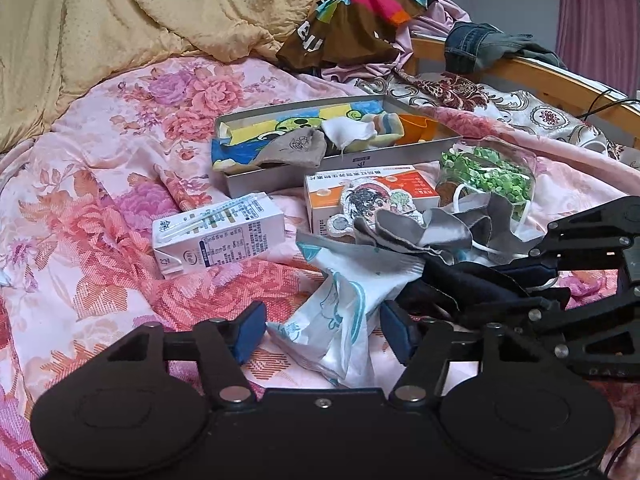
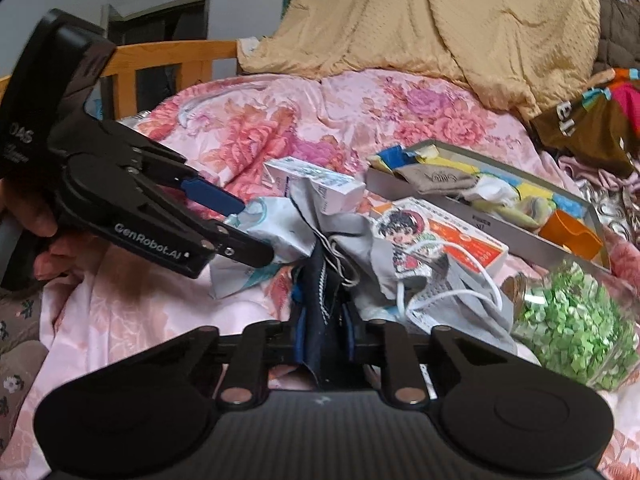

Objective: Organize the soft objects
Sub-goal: 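Grasp the white-blue wipes packet with the left tool while the right tool grasps the black cloth, then lift and carry the wipes packet and black cloth over the tray with both tools, then open the left tool to drop the packet while the right tool drops the black cloth into the tray, then move both open tools back over the remaining pile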

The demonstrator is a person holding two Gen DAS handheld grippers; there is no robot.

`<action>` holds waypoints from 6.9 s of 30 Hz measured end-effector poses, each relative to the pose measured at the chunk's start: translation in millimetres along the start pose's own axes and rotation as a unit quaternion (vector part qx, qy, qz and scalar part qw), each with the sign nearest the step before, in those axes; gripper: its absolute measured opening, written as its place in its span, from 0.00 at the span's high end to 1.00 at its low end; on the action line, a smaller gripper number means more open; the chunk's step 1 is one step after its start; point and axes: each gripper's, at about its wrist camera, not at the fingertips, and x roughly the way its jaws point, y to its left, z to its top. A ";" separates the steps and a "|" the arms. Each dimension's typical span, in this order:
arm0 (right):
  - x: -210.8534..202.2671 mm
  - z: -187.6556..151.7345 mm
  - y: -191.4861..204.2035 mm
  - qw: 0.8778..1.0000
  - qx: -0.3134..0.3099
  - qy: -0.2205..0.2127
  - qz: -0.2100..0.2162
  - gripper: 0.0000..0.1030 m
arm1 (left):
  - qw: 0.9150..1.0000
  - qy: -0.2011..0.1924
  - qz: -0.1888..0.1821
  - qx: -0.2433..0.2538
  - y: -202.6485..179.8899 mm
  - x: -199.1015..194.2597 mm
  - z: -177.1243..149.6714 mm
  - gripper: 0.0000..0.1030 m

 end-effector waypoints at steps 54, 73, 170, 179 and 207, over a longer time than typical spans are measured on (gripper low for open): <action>-64.6 13.8 -8.9 0.985 -0.004 -0.164 -0.058 0.99 | 0.979 -0.036 0.110 -0.169 -41.8 -70.6 14.4 0.69; -84.6 27.9 -26.6 0.976 0.017 -0.202 -0.076 0.99 | 0.977 -0.082 0.107 -0.166 -47.9 -76.5 48.4 0.68; 31.0 80.8 -280.8 0.933 0.313 -0.122 -0.125 0.02 | 0.980 -0.077 0.119 -0.141 -33.7 133.2 215.3 0.16; -17.1 88.7 -249.3 0.937 0.280 -0.147 -0.146 0.00 | 0.976 -0.108 0.132 -0.138 -45.2 68.9 216.8 0.07; -93.0 29.5 -124.7 0.956 0.200 -0.133 -0.171 0.00 | 0.975 -0.102 0.152 -0.127 -68.1 -43.6 106.8 0.01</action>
